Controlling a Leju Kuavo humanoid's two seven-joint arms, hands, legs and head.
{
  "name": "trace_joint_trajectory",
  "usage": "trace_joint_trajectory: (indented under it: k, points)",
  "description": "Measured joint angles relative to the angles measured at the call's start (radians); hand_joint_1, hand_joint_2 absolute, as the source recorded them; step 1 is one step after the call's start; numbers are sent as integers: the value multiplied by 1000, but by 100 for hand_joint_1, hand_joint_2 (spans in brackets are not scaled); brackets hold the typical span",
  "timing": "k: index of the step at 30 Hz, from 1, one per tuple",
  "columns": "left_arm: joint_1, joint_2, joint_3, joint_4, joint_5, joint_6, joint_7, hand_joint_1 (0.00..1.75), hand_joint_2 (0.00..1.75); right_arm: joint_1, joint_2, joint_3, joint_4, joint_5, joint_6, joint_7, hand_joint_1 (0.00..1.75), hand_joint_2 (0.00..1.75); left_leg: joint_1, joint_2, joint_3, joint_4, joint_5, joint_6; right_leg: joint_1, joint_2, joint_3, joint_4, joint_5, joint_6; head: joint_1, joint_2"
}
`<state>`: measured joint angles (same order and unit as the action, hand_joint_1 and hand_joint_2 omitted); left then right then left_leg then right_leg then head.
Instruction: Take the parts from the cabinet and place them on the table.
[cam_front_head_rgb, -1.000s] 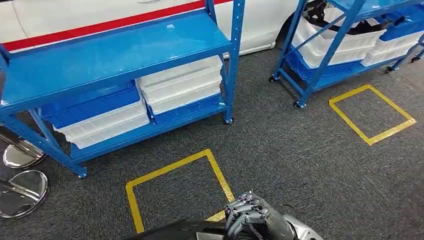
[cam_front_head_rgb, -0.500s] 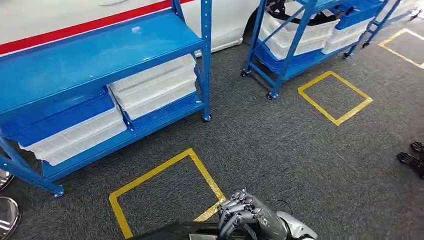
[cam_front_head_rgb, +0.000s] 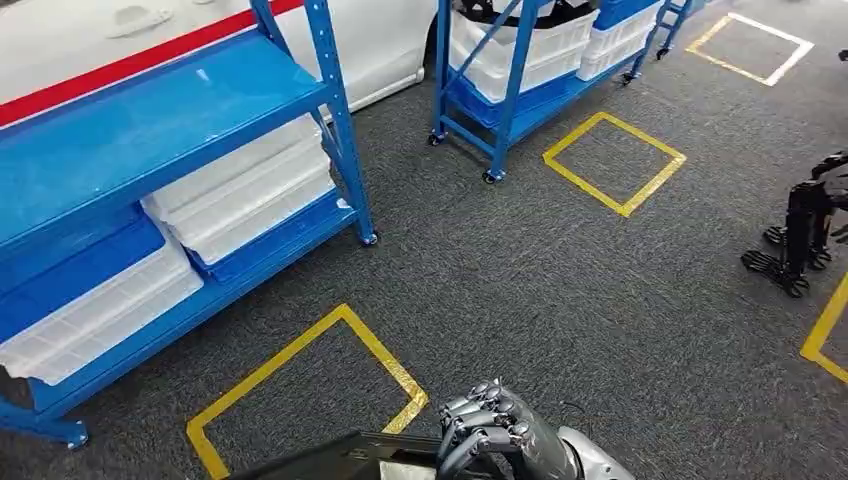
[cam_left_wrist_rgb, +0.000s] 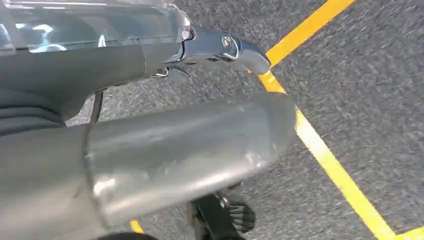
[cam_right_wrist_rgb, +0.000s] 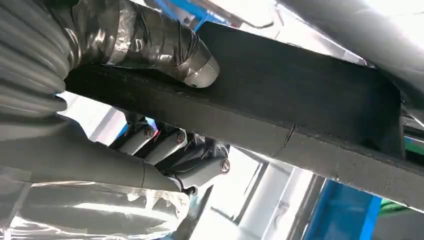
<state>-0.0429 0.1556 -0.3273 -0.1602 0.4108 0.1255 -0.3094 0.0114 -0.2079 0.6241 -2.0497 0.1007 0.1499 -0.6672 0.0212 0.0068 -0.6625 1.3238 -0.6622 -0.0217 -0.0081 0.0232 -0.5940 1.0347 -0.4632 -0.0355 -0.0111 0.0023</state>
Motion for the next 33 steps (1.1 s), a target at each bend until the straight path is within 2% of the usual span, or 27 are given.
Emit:
trace_joint_trajectory:
  k: [1,2,3,4,5,6,9,10,11,12,14,15,16,17,19,20,21,24,25,26,27,28,29,30,31,32,33]
  points:
    - [3,2,0,0,2,0,0,0,0,4,0,0,-1,0,-2,0,166,175,0,0,-2,-5,23,2,1,15,1,2,-1,-1,0,0]
    - [2,3,0,0,3,0,0,0,0,7,0,0,-2,0,-3,0,166,175,0,-2,18,-58,66,5,2,28,1,5,-1,-1,0,0]
    - [1,5,0,0,4,0,0,0,0,8,0,0,-2,0,-3,0,166,175,1,-7,53,-144,119,7,2,42,2,8,-2,0,0,0]
    - [0,7,1,0,6,0,0,0,0,9,0,0,-4,0,-3,0,166,175,2,-29,89,-230,164,10,1,54,2,13,-5,3,0,0]
    - [2,8,1,0,8,0,0,0,0,12,0,0,-5,0,-4,0,166,175,4,-72,107,-271,160,14,1,63,-2,17,-7,7,0,0]
    - [4,10,3,0,10,0,-2,0,0,14,0,0,-6,0,-5,0,166,175,5,-77,115,-296,155,13,5,75,-10,27,-9,12,0,0]
    - [-1,10,10,0,21,3,-10,0,0,34,-1,0,-14,0,-5,0,166,175,-3,-50,115,-291,160,24,1,103,-17,16,4,33,0,0]
    - [-1,6,12,0,23,5,-14,0,0,38,-2,0,-17,0,-6,0,166,175,11,-35,118,-304,167,33,1,104,-19,22,0,36,0,0]
    - [-2,7,15,0,24,5,-16,0,0,40,-2,0,-18,-1,-6,0,166,175,9,-24,121,-309,170,39,7,49,-27,44,-19,41,1,0]
    - [0,6,18,0,27,8,-17,0,0,40,-3,0,-18,-1,-6,0,166,175,7,-12,122,-311,170,45,5,13,-55,101,-57,46,0,0]
    - [6,4,20,0,34,8,-17,0,0,42,-3,0,-18,-7,-6,0,166,175,3,12,120,-310,169,47,-1,-12,-128,251,-129,55,0,0]
    - [8,4,22,0,38,8,-17,0,0,44,-3,0,-18,-8,-6,0,166,175,2,27,120,-310,168,47,-3,-14,-157,311,-144,58,0,0]
    - [8,3,25,0,40,8,-17,0,0,46,-3,0,-18,-8,-6,0,166,175,2,38,121,-309,167,46,-6,-16,-161,318,-133,60,0,0]
    - [8,2,26,0,42,8,-17,0,0,46,-3,0,-18,-6,-6,0,166,175,3,48,123,-309,166,44,-7,-19,-140,278,-101,61,0,0]
    - [8,-1,28,0,47,8,-14,0,0,46,-2,0,-18,-6,-6,0,166,175,3,67,132,-310,160,39,-7,-42,-47,109,-17,56,0,0]
    - [8,-2,29,0,49,8,-8,0,0,46,-2,0,-18,-5,-6,1,166,175,1,74,137,-310,157,34,-3,-87,-6,34,0,49,0,0]
    - [11,-3,32,0,51,11,2,0,0,45,0,1,-18,-3,-8,2,166,175,-8,81,137,-305,151,26,12,-110,0,12,-13,40,0,0]
    - [15,-3,37,0,58,32,31,0,0,61,5,11,-18,4,-23,5,166,175,-9,112,149,-318,151,14,15,-73,-7,14,-12,22,0,0]
    - [15,-3,40,0,59,36,34,0,0,63,7,16,-18,5,-25,6,166,175,-6,115,155,-318,146,5,7,-62,-3,2,-6,12,0,0]
    - [16,-2,42,0,59,40,36,0,0,67,11,18,-18,6,-27,8,166,175,-2,73,152,-305,130,0,3,-55,3,-4,-2,7,0,0]
    - [21,-2,42,0,59,41,36,0,0,67,15,19,-18,6,-27,10,166,175,-2,28,129,-255,94,0,3,-46,3,-6,-1,-1,0,0]
    - [24,-1,42,0,59,41,38,0,0,67,18,21,-17,6,-27,11,166,175,-1,8,90,-175,51,0,3,-36,2,-5,-2,-6,0,0]
    - [27,-1,43,0,61,41,37,0,0,67,20,23,-15,4,-26,12,166,175,-2,1,47,-87,14,-1,6,-25,2,-5,-2,-8,0,0]
    - [30,-1,43,0,62,41,36,0,0,66,22,25,-13,0,-24,14,166,175,-2,-1,14,-22,-3,-2,8,-12,2,-4,-2,-9,0,0]
    - [35,-1,44,0,67,41,34,0,0,63,24,28,-10,-3,-21,16,166,175,-2,-1,-1,2,5,-1,10,2,2,-2,-3,-9,0,0]
    - [38,-1,45,0,72,41,31,0,0,59,26,31,-8,-5,-17,18,166,175,-2,-1,5,-21,35,0,10,15,3,0,-3,-10,0,0]
    - [38,-1,47,0,78,41,27,0,0,51,29,33,-5,-6,-10,21,166,175,-2,-4,31,-92,86,3,10,29,4,3,-4,-10,0,0]
